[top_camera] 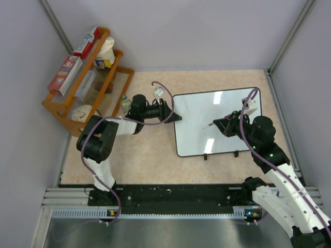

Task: Write a sentence on the whiteboard
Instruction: Hold the whiteboard on the whiteboard stand.

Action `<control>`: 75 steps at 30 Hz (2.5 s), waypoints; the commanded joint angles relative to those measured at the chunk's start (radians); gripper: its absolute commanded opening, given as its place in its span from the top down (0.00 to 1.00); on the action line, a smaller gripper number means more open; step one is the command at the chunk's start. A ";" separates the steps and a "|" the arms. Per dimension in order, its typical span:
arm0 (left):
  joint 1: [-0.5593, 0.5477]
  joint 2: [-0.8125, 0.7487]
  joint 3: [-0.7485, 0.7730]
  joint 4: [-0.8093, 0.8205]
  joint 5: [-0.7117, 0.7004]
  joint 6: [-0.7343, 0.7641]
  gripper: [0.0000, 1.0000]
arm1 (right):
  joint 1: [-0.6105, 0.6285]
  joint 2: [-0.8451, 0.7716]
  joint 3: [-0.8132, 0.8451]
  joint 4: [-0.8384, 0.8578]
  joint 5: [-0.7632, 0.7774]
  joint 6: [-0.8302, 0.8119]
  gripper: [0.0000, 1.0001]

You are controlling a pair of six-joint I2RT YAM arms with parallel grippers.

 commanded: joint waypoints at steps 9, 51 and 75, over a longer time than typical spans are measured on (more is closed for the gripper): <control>-0.008 0.085 0.040 0.216 0.221 -0.102 0.71 | -0.013 -0.005 0.003 0.061 -0.020 -0.027 1.00; -0.079 0.016 0.227 -0.537 0.218 0.158 1.00 | 0.089 0.162 0.028 0.369 0.135 -0.119 1.00; -0.082 0.038 0.261 -0.618 0.217 0.201 1.00 | 0.143 0.326 0.071 0.566 0.216 -0.164 1.00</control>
